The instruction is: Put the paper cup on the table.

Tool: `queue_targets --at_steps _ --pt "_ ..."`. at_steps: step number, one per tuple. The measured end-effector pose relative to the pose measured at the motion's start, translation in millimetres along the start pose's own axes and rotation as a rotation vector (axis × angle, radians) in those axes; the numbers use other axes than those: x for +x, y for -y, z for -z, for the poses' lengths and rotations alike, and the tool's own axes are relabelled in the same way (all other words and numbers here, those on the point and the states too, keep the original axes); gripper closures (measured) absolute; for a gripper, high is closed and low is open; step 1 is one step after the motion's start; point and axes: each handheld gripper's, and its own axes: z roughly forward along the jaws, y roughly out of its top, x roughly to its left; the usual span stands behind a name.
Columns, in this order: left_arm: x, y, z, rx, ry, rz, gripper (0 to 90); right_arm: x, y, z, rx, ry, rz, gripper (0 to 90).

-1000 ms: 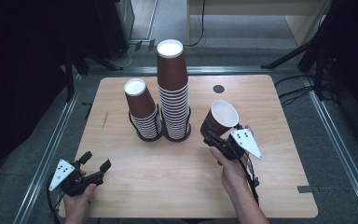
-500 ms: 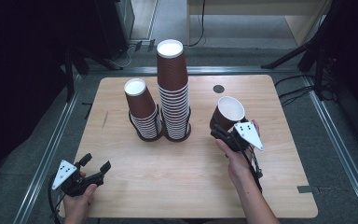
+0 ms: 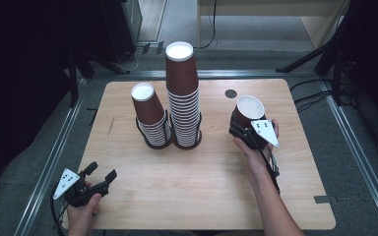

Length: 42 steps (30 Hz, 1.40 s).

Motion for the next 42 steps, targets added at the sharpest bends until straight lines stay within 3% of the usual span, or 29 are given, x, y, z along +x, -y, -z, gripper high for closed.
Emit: queue_targets --at_steps 2,10,17,42 --pt "-0.2 -0.1 -0.3 0.002 0.003 -0.001 12.8 -1.4 1.3 -4.1 0.009 0.007 0.024 12.0" --pt "-0.5 -0.4 -2.2 0.007 0.008 -0.007 12.9 -6.5 5.8 -17.3 0.028 0.025 0.037 12.0" --pt "0.0 -0.5 -1.7 0.006 0.009 -0.002 12.9 -14.4 10.0 -29.4 0.061 0.040 0.027 12.0" --pt "0.3 -0.7 -1.6 0.004 0.008 0.000 13.0 -27.8 22.6 -50.8 0.136 0.055 0.070 11.7"
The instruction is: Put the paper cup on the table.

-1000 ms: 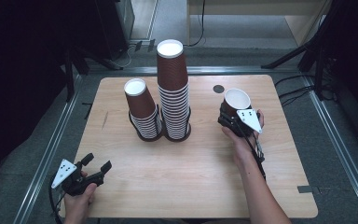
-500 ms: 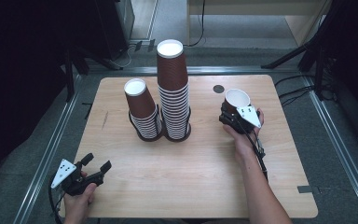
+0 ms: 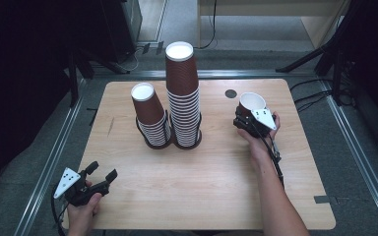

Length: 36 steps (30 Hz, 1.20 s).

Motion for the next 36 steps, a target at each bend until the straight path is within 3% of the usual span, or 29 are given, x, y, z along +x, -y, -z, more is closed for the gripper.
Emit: queue_targets --at_steps 10,28,31,33,36 --pt "0.2 0.0 -0.2 -0.001 0.003 0.002 13.0 -1.3 6.8 -5.8 0.027 0.011 0.030 11.7" --pt "0.1 0.0 -0.7 0.002 0.007 -0.002 13.6 -0.2 7.7 -3.7 0.055 -0.043 -0.003 10.7" --pt "0.3 0.0 -0.8 0.000 0.008 0.002 13.6 0.6 6.9 -3.0 0.055 -0.039 0.005 7.5" --pt "0.3 0.1 -0.9 -0.001 0.009 0.003 13.6 0.9 6.1 -3.2 0.069 -0.039 -0.007 0.7" --pt "0.4 0.0 -0.9 0.002 0.010 -0.001 13.6 1.0 6.1 -3.2 0.088 -0.064 -0.016 0.0"
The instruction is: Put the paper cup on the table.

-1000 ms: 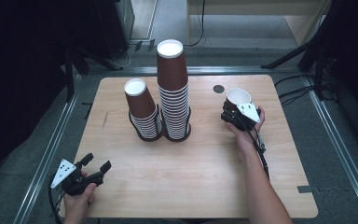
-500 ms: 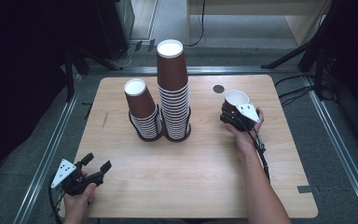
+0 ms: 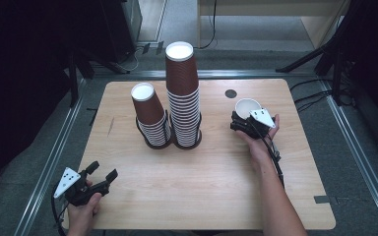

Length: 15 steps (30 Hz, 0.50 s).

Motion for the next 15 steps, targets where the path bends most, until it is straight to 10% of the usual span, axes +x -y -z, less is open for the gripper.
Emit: queue_targets --at_steps 15 --pt "-0.4 0.0 -0.2 0.002 0.000 -0.002 13.6 0.2 -5.6 11.1 -0.015 -0.022 -0.023 0.0"
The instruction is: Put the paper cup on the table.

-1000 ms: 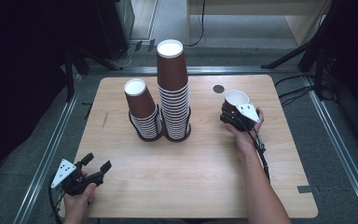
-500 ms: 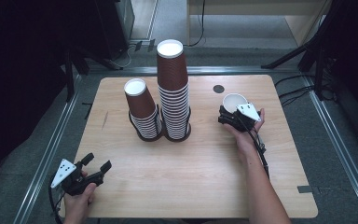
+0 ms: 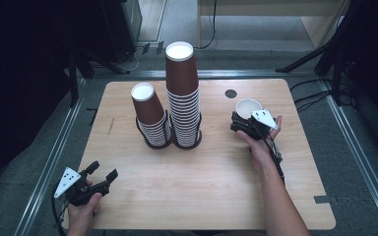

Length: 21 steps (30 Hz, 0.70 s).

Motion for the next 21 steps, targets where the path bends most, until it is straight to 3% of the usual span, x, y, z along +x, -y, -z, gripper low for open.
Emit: queue_targets --at_steps 16,21 --pt "-0.5 0.0 -0.3 0.002 -0.001 0.000 13.6 -8.2 -1.6 24.2 -0.022 -0.027 -0.044 0.0" --pt "-0.7 0.0 -0.5 0.003 -0.003 -0.002 13.6 -13.0 0.8 33.8 -0.028 -0.032 -0.033 0.0"
